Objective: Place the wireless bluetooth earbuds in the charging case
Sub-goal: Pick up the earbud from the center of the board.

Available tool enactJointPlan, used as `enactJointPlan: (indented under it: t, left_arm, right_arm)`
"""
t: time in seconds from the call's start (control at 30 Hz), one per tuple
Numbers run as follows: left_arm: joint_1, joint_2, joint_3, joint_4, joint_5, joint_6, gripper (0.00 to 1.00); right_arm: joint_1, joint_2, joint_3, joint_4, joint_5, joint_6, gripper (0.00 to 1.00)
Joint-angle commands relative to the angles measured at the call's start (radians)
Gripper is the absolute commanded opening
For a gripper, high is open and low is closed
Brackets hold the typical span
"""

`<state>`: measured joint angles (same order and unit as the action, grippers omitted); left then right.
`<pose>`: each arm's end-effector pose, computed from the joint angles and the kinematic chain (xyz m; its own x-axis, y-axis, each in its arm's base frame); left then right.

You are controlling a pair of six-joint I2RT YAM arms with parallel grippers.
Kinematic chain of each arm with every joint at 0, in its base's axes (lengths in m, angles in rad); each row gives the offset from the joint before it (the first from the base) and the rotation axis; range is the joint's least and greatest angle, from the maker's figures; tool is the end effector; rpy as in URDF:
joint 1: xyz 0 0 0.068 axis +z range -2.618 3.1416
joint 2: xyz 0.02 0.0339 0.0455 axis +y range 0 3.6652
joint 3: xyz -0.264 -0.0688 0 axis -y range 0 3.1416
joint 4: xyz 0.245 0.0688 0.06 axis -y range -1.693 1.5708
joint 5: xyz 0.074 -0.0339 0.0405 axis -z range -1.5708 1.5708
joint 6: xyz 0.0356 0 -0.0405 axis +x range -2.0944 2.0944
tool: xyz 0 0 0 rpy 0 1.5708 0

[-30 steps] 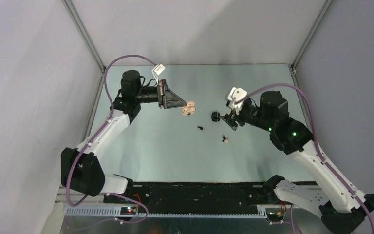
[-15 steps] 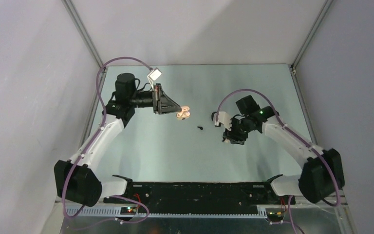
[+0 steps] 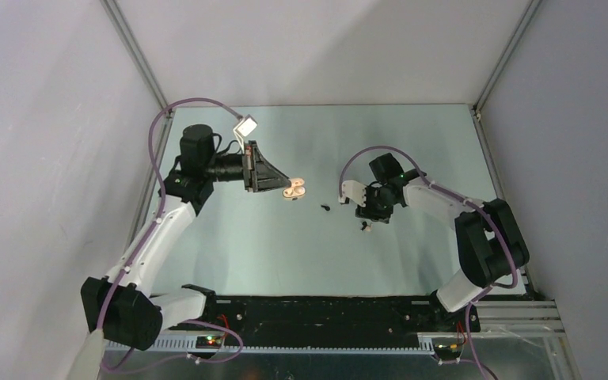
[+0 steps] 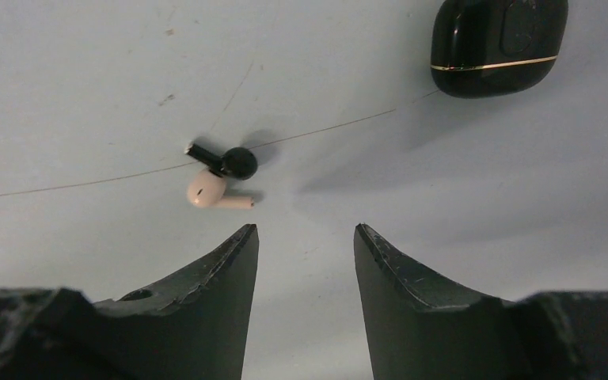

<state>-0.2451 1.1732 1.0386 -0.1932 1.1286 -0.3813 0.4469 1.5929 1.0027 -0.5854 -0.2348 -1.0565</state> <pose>0.2377 -0.0926 0.3548 -0.6375 -0.0047 -0.7705 0.7506 0.2217 -0.6224 0.2711 0.1391 0.1907 0.0268 -0.9261 -0.3763 -0.9711 0.0651 -0.2296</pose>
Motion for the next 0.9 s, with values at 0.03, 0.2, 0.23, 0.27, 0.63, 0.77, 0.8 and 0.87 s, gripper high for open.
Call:
enactJointPlan:
  t: [0.03,0.2,0.23,0.27,0.63,0.77,0.8,0.87]
  left_arm:
    - [0.008,-0.038,0.003,0.002,-0.005,0.012,0.00]
    - [0.012,-0.047,-0.005,-0.003,-0.006,0.015,0.00]
    - [0.011,-0.048,-0.007,-0.004,-0.006,0.016,0.00]
    - [0.011,-0.048,-0.007,-0.004,-0.007,0.016,0.00]
    - [0.024,-0.043,-0.005,-0.005,-0.005,0.023,0.00]
    - [0.024,-0.036,-0.005,-0.007,-0.002,0.026,0.00]
    - [0.024,-0.033,-0.004,-0.006,-0.001,0.028,0.00]
    - [0.024,-0.027,-0.001,-0.006,0.001,0.030,0.00]
  right_arm:
    - [0.008,0.034,0.006,0.098,0.027,0.001,0.55]
    - [0.009,0.073,0.024,0.129,0.041,0.018,0.56]
    - [0.010,0.077,0.026,0.130,0.041,0.016,0.56]
    - [0.011,0.083,0.026,0.131,0.040,0.015,0.56]
    - [0.046,0.100,0.031,0.085,0.022,0.007,0.56]
    - [0.051,0.074,0.016,0.060,0.011,0.032,0.56]
    - [0.052,0.068,0.002,0.061,0.012,0.037,0.56]
    - [0.054,0.045,-0.022,0.059,0.014,0.039,0.57]
